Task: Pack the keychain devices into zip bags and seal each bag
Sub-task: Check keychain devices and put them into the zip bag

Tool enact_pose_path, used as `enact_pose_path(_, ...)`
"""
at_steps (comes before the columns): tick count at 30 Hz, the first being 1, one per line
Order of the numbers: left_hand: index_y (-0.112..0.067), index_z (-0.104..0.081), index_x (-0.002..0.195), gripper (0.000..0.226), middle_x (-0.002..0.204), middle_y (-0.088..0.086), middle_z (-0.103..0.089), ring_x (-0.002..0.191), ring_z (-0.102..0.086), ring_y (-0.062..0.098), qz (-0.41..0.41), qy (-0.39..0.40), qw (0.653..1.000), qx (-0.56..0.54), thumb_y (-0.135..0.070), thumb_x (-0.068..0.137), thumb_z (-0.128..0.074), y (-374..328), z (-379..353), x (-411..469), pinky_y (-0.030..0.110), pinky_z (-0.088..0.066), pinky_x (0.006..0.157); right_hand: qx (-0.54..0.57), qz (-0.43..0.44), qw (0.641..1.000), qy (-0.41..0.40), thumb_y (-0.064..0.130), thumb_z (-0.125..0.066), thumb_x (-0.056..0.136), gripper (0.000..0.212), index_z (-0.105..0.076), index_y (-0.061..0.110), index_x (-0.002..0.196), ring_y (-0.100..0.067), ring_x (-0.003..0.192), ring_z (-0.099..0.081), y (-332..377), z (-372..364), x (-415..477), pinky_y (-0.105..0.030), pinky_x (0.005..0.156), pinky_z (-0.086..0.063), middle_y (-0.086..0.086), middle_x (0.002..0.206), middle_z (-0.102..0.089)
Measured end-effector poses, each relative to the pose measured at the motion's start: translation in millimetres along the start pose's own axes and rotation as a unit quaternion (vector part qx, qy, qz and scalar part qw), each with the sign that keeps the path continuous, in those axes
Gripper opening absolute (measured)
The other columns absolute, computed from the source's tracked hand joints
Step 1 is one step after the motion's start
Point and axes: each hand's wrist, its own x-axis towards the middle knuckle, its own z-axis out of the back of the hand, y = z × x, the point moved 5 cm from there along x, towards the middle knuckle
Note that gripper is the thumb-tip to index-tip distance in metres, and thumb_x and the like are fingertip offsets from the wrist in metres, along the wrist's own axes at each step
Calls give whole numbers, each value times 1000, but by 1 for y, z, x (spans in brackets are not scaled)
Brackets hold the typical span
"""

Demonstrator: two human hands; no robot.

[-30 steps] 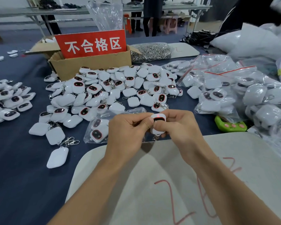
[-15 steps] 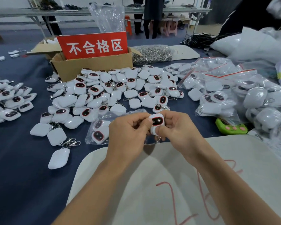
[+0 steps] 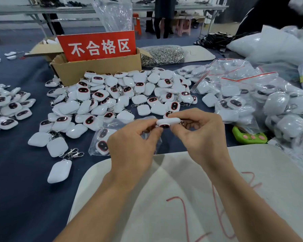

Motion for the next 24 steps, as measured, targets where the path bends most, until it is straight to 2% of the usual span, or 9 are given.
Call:
enact_pose_path(5,-39,-70,108,22,93,-21,-71,81,-69,6,-4,15,1000,-15,-34,87,-72,0,-1,0,39,-56,78,33,-45,998,4,9,-83,83,20,-83,26,93,-13,73,-70,-2,-2,-1,-33,68,-56,11,86,-78)
enact_pose_path(7,-38,-73,115,32,97,-25,-72,87,-69,1,6,30,999,-44,-21,88,-78,1,-4,0,31,-58,81,63,-73,995,8,9,-85,83,19,-84,26,92,-14,71,-70,-3,-4,-1,-33,67,-56,7,83,-79)
enact_pose_path(9,-41,-64,130,57,118,-33,-65,99,-65,-7,-28,47,998,-41,-10,85,-78,-6,-6,-3,17,-55,87,113,-100,988,26,8,-83,84,17,-84,23,89,-13,67,-64,-3,-6,-3,-30,63,-49,-1,79,-79)
enact_pose_path(12,-31,-65,135,63,136,-22,-62,121,-60,-1,-102,61,993,-22,-1,81,-77,-14,-9,-5,35,-56,98,151,-138,977,53,4,-76,86,12,-83,15,87,-20,60,-50,-2,-6,-5,-31,57,-40,-30,76,-66)
enact_pose_path(13,-28,-67,133,57,134,-22,-63,123,-59,-1,-112,63,992,-20,-2,83,-77,-15,-10,-6,35,-56,98,155,-146,976,52,5,-74,86,12,-82,13,89,-19,58,-46,-2,-5,-5,-29,56,-38,-35,77,-62)
enact_pose_path(15,-29,-69,129,42,122,-32,-63,114,-59,-9,-108,69,991,-22,-16,90,-75,-14,-11,-8,17,-50,95,167,-159,972,43,11,-72,86,12,-81,12,95,-20,55,-45,-3,-3,-4,-27,55,-38,-36,75,-60)
enact_pose_path(17,-31,-74,116,19,100,-30,-68,94,-63,-6,-75,74,994,-24,-32,98,-67,-12,-11,-7,7,-43,79,172,-156,972,39,19,-71,86,14,-79,9,90,-21,53,-46,-2,-3,-3,-29,55,-40,-25,67,-62)
enact_pose_path(20,-23,-74,91,32,70,-10,-66,67,-63,10,-40,62,997,-34,-43,106,-55,-6,-9,-4,22,-44,59,136,-149,977,71,26,-71,85,15,-79,13,81,-21,52,-47,-1,-7,-3,-30,53,-42,-12,63,-64)
enact_pose_path(24,-23,-74,89,29,68,-8,-68,61,-67,14,-12,71,995,-72,-41,105,-57,-2,-10,-2,33,-50,61,95,-185,975,82,15,-72,87,18,-72,12,70,-13,48,-40,-8,-10,-3,-25,49,-34,-8,55,-59)
